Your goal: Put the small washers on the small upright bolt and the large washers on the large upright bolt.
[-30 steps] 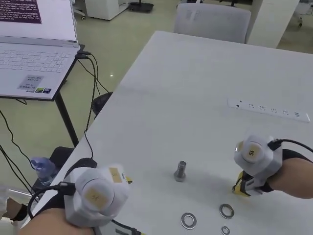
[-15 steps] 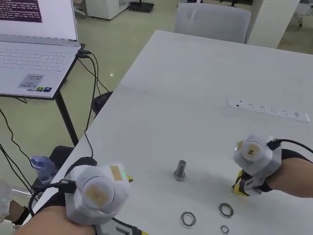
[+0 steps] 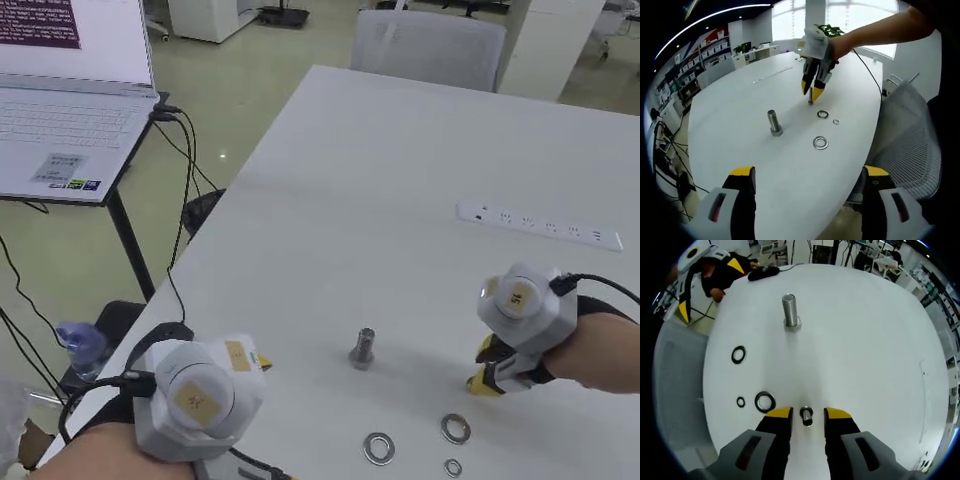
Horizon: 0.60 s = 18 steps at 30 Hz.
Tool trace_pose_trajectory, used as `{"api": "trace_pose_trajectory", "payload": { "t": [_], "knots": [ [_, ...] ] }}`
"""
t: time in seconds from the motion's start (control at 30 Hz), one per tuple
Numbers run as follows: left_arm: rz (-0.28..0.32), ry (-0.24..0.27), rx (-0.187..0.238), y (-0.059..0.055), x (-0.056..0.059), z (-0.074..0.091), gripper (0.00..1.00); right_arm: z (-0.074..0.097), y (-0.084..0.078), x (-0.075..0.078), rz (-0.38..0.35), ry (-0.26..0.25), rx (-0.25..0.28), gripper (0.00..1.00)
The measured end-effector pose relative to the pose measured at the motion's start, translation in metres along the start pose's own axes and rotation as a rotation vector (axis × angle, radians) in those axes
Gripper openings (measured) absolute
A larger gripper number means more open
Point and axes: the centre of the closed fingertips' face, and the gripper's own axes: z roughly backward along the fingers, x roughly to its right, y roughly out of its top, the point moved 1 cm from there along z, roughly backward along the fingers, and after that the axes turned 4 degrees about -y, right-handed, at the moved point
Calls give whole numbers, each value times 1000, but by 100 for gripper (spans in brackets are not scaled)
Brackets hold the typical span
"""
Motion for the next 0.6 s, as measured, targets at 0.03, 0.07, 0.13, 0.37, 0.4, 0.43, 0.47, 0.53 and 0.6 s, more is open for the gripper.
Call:
{"api": "trace_pose_trajectory", "payload": {
  "t": [0.03, 0.07, 0.13, 0.37, 0.4, 0.43, 0.47, 0.53, 0.6],
  "knots": [
    [0, -1, 3, 1, 0, 0, 88, 1, 2, -1, 5, 0, 7, 27],
    [0, -1, 3, 1, 1, 0, 88, 3, 4, -2, 12, 0, 13, 27],
    [-2, -2, -3, 1, 1, 0, 88, 5, 6, -4, 36, -8, 17, 28],
    [-2, 3, -12, 2, 2, 0, 88, 15, 14, -17, 71, 10, 50, 29],
    [-3, 2, -11, 2, 3, 0, 88, 16, 15, -18, 78, 11, 54, 29],
    [-3, 3, -11, 2, 3, 1, 88, 18, 15, -20, 84, 13, 56, 29],
    [-4, 3, -10, 2, 4, 1, 88, 18, 15, -21, 86, 12, 55, 29],
    [-7, 2, -12, 2, 5, 1, 88, 21, 14, -24, 113, 4, 50, 30],
    [-9, 1, -13, 2, 5, 1, 88, 23, 15, -28, 109, 12, 54, 30]
  ]
}}
